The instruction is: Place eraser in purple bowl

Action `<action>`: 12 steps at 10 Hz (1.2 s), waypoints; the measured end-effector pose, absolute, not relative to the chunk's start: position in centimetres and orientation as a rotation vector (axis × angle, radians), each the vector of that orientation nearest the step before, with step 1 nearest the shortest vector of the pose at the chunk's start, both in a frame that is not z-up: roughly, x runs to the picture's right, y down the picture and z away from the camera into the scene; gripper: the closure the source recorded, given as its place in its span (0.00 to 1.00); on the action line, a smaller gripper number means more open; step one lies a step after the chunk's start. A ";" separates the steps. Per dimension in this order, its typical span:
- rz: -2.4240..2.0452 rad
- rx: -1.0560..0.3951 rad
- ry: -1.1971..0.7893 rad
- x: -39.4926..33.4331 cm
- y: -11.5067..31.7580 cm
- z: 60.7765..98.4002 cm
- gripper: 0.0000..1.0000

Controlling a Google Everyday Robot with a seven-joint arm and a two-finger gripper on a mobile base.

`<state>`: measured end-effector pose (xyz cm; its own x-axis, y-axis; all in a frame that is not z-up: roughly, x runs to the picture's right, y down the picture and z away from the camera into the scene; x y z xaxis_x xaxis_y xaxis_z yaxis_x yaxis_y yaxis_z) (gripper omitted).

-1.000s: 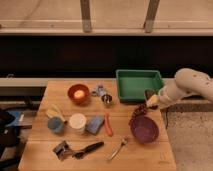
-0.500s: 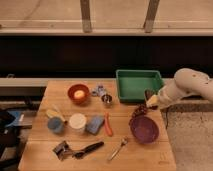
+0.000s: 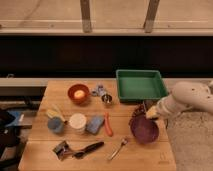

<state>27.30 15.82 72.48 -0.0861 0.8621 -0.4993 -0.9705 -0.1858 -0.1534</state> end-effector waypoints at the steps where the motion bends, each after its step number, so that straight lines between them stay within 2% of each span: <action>1: 1.682 -0.559 0.251 27.8 17.1 71.5 1.00; 3: 1.702 -0.564 0.247 28.3 19.5 70.1 0.98; 6: 1.699 -0.633 0.261 26.3 22.5 71.1 0.69; 10: 1.684 -0.703 0.248 24.3 23.3 72.5 0.31; 11: 1.674 -0.716 0.241 23.8 23.2 72.7 0.22; 12: 1.667 -0.722 0.237 23.6 23.1 72.7 0.21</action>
